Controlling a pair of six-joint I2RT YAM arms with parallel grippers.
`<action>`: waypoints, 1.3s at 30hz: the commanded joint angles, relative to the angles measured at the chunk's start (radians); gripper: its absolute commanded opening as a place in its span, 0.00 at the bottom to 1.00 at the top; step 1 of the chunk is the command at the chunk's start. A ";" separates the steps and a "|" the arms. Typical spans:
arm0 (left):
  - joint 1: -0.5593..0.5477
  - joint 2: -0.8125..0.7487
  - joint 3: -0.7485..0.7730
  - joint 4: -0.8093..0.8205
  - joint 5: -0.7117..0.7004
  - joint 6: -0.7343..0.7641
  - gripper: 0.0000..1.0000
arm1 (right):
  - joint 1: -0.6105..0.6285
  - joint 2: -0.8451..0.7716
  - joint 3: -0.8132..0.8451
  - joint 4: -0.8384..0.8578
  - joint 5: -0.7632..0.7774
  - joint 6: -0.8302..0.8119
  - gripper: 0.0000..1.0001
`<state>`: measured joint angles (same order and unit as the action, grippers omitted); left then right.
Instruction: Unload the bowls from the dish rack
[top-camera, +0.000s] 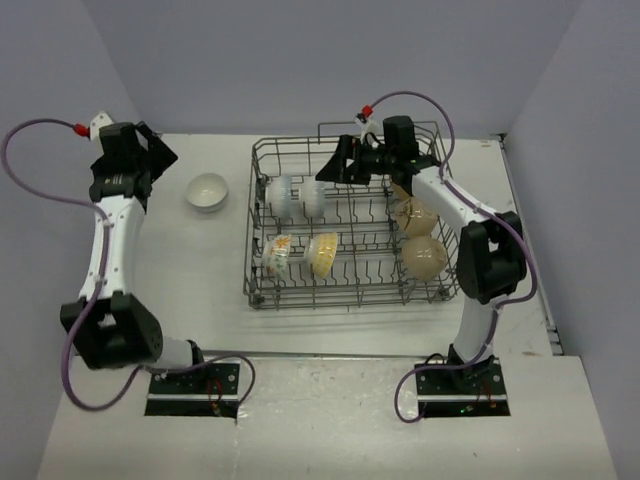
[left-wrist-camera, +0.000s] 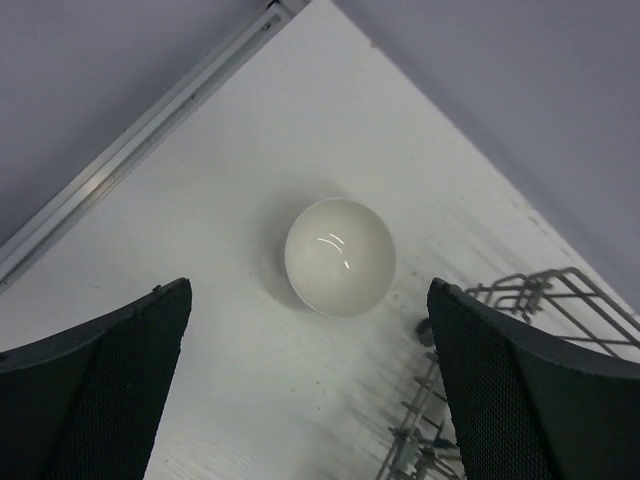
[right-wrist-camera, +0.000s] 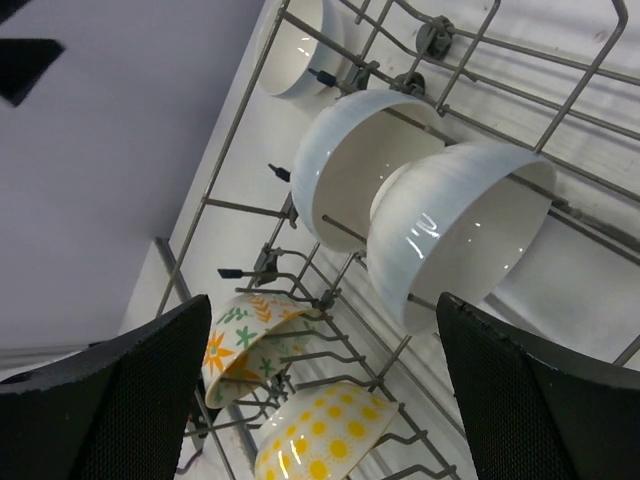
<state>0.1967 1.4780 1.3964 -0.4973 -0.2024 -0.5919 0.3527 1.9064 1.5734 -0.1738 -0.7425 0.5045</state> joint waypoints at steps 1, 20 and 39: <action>-0.075 -0.214 -0.069 -0.034 -0.063 0.017 1.00 | -0.006 0.063 0.086 -0.015 0.034 0.023 0.93; -0.256 -0.789 -0.479 -0.004 -0.069 0.184 1.00 | -0.006 0.215 0.112 0.109 -0.095 0.252 0.77; -0.258 -0.806 -0.567 0.048 -0.083 0.213 1.00 | -0.006 0.327 0.135 0.318 -0.265 0.414 0.52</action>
<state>-0.0551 0.6754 0.8352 -0.4942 -0.2737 -0.4000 0.3511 2.2269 1.6741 0.0460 -0.9390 0.8612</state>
